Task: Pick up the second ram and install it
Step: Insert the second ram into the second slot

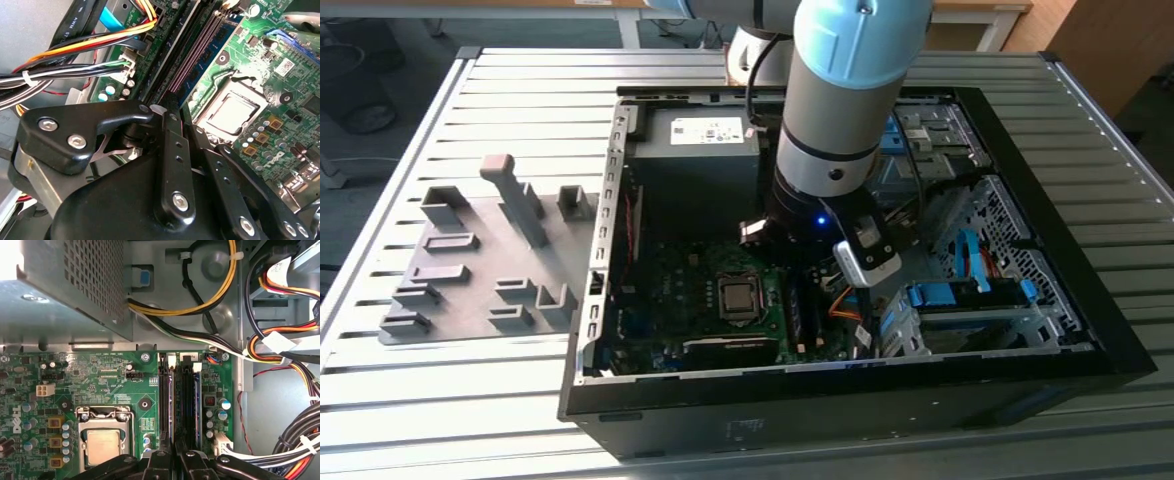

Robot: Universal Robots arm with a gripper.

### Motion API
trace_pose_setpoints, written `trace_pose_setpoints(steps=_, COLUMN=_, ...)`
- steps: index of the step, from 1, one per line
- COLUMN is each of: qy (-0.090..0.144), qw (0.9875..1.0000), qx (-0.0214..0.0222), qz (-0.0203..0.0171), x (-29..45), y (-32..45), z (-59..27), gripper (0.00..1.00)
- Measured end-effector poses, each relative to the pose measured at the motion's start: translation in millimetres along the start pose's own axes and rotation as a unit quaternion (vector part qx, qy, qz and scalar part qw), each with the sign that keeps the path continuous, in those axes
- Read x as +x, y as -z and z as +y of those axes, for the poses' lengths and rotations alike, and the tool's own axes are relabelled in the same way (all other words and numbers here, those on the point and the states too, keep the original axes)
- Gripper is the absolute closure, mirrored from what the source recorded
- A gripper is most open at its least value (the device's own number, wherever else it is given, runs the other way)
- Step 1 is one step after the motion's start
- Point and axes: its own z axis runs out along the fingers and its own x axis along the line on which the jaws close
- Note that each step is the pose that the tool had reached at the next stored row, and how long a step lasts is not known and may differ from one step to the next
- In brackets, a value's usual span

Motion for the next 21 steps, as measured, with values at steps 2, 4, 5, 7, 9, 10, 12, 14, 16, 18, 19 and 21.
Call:
trace_pose_setpoints(steps=2, qy=0.0, qw=1.0, qx=-0.0003, qz=0.0, x=0.0, y=-0.6, z=0.0, gripper=0.86)
trace_pose_setpoints(steps=4, qy=0.0, qw=1.0, qx=-0.0007, qz=-0.0001, x=0.0, y=-0.9, z=0.1, gripper=0.86)
trace_pose_setpoints(steps=5, qy=0.0, qw=1.0, qx=-0.0008, qz=-0.0001, x=-0.1, y=-0.9, z=0.1, gripper=0.86)
trace_pose_setpoints(steps=7, qy=0.0, qw=1.0, qx=-0.0014, qz=-0.0002, x=-0.1, y=-0.3, z=0.1, gripper=0.86)
trace_pose_setpoints(steps=9, qy=0.0, qw=1.0, qx=-0.0019, qz=-0.0002, x=-0.1, y=0.1, z=0.0, gripper=0.86)
trace_pose_setpoints(steps=10, qy=0.0, qw=1.0, qx=-0.0019, qz=-0.0002, x=-0.1, y=0.2, z=0.0, gripper=0.86)
trace_pose_setpoints(steps=12, qy=0.0, qw=1.0, qx=-0.0018, qz=0.0, x=-0.5, y=0.5, z=-0.4, gripper=0.86)
trace_pose_setpoints(steps=14, qy=0.0, qw=1.0, qx=-0.0019, qz=0.0, x=-0.7, y=0.9, z=-0.6, gripper=0.86)
trace_pose_setpoints(steps=16, qy=0.0, qw=1.0, qx=-0.0033, qz=0.0, x=-0.6, y=1.7, z=-0.7, gripper=0.86)
trace_pose_setpoints(steps=18, qy=0.0, qw=1.0, qx=-0.0037, qz=0.0, x=-0.7, y=1.8, z=-0.7, gripper=0.86)
trace_pose_setpoints(steps=19, qy=0.0, qw=1.0, qx=-0.0035, qz=0.0001, x=-0.8, y=1.9, z=-0.8, gripper=0.86)
trace_pose_setpoints(steps=21, qy=-0.001, qw=1.0, qx=-0.0035, qz=0.0001, x=-0.9, y=2.0, z=-1.2, gripper=0.86)
